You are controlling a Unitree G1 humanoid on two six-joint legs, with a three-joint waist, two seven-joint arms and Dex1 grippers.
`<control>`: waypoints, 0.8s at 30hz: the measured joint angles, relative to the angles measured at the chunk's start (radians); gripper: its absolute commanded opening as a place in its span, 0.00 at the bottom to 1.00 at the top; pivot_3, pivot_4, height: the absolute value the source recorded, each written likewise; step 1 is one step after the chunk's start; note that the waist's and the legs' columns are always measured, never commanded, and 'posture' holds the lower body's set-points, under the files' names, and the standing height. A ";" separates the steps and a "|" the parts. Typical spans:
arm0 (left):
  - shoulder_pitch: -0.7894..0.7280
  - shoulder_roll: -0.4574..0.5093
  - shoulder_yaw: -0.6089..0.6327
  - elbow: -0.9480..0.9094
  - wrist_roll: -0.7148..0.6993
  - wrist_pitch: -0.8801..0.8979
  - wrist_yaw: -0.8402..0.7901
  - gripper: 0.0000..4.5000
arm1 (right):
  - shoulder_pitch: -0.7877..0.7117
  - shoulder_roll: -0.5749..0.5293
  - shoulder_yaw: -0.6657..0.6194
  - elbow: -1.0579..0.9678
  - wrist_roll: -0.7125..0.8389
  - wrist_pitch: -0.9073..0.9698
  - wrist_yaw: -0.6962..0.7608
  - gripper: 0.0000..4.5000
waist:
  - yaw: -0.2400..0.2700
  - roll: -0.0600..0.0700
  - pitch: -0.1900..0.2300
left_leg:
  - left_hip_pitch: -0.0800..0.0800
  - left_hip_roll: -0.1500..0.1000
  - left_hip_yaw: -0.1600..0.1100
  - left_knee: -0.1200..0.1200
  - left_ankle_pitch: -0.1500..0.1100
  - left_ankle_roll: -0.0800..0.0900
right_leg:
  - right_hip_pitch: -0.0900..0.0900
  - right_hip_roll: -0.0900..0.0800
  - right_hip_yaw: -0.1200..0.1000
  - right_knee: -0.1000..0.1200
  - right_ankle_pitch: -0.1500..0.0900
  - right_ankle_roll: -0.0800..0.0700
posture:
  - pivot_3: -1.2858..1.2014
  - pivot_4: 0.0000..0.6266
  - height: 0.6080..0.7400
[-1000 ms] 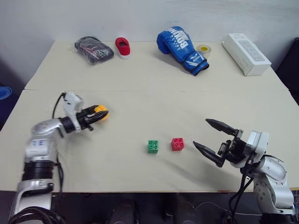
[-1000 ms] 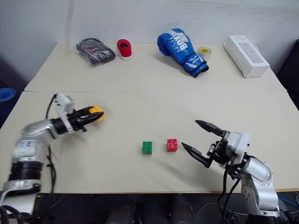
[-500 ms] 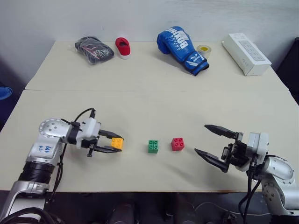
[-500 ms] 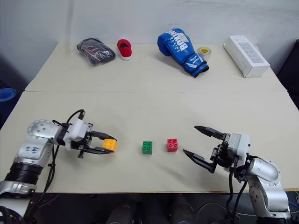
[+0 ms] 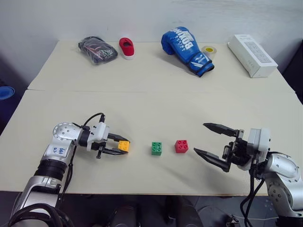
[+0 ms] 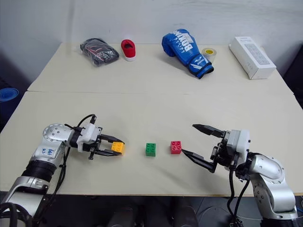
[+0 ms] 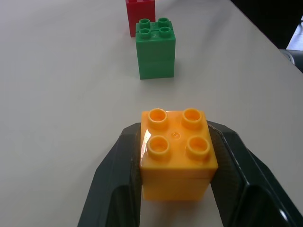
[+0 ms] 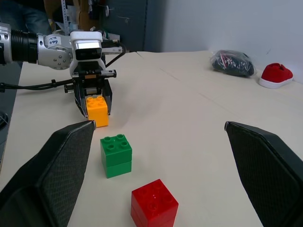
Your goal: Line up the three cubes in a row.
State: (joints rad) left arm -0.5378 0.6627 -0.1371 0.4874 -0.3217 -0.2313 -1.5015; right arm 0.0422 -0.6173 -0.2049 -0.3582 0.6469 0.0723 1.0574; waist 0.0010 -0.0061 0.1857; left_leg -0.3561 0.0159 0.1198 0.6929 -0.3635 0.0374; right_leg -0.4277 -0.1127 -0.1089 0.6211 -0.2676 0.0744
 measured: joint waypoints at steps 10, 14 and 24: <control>0.028 0.051 0.063 -0.017 0.005 0.015 0.009 0.83 | 0.002 -0.095 -0.069 -0.002 0.030 0.019 0.072 1.00 | -0.001 0.000 0.000 | 0.000 0.000 0.000 0.000 0.000 0.000 | 0.000 0.000 0.000 -0.001 0.000 0.000 | 0.52 0.24 1.00; 0.289 0.205 0.235 -0.194 -0.048 0.112 0.062 0.83 | 0.011 -0.239 -0.163 0.066 0.044 0.044 0.177 1.00 | -0.027 0.000 0.000 | 0.000 0.002 0.000 -0.002 -0.001 0.000 | 0.000 0.000 0.000 -0.002 0.000 0.000 | 0.52 0.24 1.00; 0.683 0.250 0.532 -0.455 -0.118 0.289 0.233 0.83 | -0.037 -0.328 -0.181 0.242 -0.036 -0.068 0.396 1.00 | 0.006 0.001 0.001 | 0.001 0.002 -0.002 -0.002 -0.002 0.000 | 0.001 -0.003 -0.001 -0.008 0.000 -0.001 | 0.52 0.24 1.00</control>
